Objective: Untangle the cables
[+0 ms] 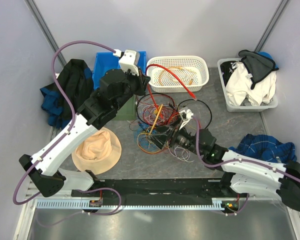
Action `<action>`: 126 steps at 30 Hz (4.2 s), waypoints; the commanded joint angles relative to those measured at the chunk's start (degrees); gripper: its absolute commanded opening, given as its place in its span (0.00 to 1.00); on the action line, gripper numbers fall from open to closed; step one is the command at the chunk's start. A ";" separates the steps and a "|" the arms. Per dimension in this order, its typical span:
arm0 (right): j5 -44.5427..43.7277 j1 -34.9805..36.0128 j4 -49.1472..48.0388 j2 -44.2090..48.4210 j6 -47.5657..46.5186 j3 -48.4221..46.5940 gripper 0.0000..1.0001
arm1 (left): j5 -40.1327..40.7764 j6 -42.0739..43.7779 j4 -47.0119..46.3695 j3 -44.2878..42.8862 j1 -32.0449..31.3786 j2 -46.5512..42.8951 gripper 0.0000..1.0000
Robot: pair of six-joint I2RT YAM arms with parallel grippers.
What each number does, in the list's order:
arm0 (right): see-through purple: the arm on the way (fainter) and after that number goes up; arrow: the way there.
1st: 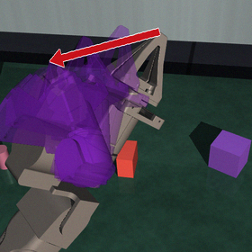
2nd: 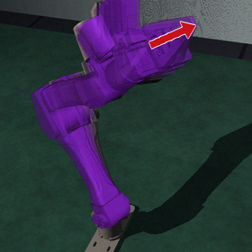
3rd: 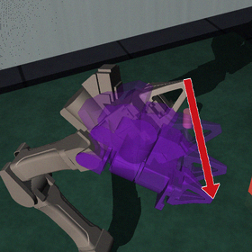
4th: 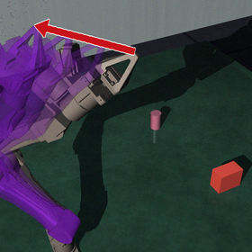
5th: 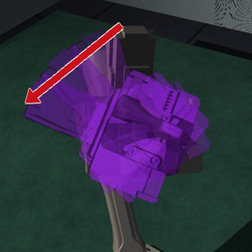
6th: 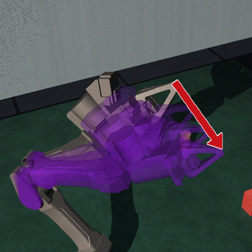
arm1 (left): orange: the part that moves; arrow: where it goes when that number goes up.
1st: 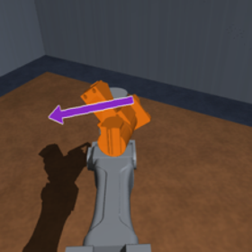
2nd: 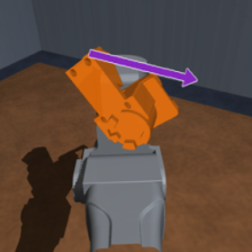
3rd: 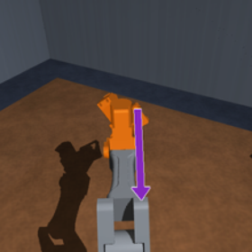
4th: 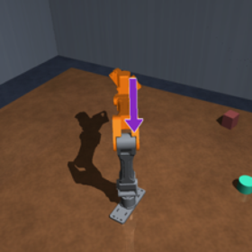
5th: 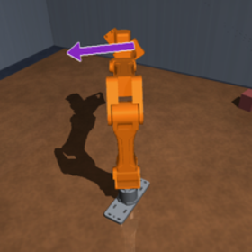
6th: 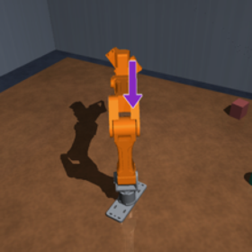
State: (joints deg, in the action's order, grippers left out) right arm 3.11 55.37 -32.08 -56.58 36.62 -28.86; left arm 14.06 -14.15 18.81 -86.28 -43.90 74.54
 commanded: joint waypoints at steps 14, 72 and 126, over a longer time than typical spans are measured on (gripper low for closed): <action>-16.30 5.88 -21.42 -4.18 -3.93 4.61 0.09 | 8.85 -0.80 0.09 -0.11 -0.13 -0.01 0.02; -32.56 5.97 41.57 43.75 -10.87 -2.95 0.00 | 23.92 2.19 -5.45 18.60 31.33 21.69 0.02; -35.38 -11.25 36.46 -14.94 -19.04 -52.94 0.00 | 4.13 -28.56 -2.19 44.35 -0.49 -30.76 1.00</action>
State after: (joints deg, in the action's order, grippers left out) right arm -34.74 46.92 2.11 -65.73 19.27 -70.06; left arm 19.38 -38.94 20.73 -43.99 -43.66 46.78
